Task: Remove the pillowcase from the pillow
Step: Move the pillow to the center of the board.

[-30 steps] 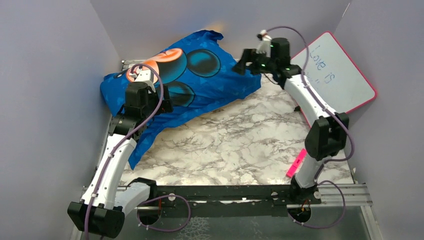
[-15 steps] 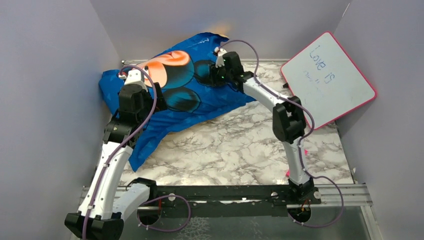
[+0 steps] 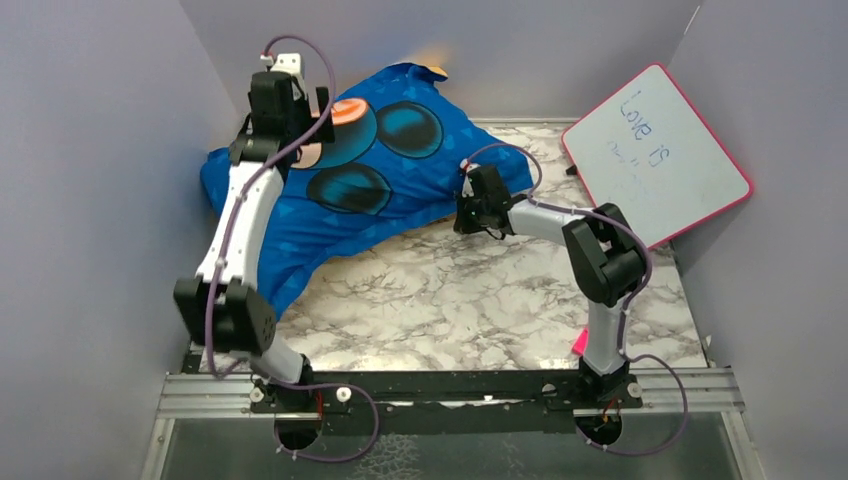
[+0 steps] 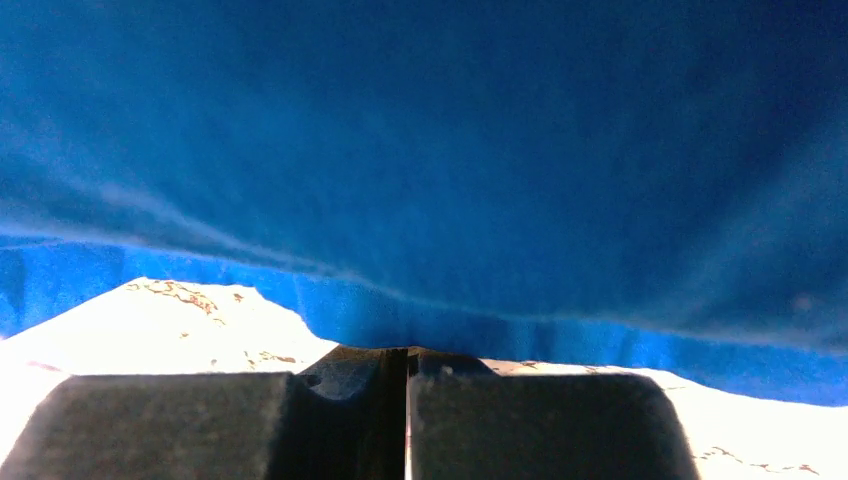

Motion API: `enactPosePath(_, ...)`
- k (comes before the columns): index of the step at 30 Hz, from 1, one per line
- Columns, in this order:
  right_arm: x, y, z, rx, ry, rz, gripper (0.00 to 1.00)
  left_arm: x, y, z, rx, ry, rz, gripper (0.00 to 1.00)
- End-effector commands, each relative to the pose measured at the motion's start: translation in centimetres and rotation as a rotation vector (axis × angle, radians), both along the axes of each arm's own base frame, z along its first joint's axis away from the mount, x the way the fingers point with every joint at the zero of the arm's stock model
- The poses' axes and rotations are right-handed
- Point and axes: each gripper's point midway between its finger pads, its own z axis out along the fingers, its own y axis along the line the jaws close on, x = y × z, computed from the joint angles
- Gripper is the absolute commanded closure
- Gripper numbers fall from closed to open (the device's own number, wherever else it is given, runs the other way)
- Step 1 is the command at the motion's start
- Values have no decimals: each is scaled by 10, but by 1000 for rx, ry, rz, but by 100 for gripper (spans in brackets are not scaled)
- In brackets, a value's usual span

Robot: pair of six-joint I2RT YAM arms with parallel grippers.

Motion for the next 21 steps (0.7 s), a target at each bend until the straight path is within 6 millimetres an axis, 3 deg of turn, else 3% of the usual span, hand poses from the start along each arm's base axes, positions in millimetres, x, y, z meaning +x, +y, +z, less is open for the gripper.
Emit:
enactPosePath(1,-14,1,-3,-9,75,-9,93,79,5,-56,-62,124,-126,1)
enactPosePath(4,-8,6,37,28,6,12,84,100,-11,-110,-143,263,-181,1)
enactPosePath(7,5,4,96,48,-116,6,65,96,-23,-152,-202,366,-225,7)
enactPosePath(11,27,-3,180,83,-308,-33,29,60,-38,-199,-273,499,-290,44)
enactPosePath(13,43,-12,214,100,-383,-81,19,37,-46,-217,-279,546,-318,65)
enactPosePath(15,62,-18,232,117,-403,-106,15,15,-61,-228,-289,572,-366,87)
enactPosePath(17,82,-18,234,121,-380,-112,12,-6,-85,-232,-291,572,-456,100)
enactPosePath(21,122,-4,217,150,-305,-89,9,-43,-126,-231,-251,562,-571,100)
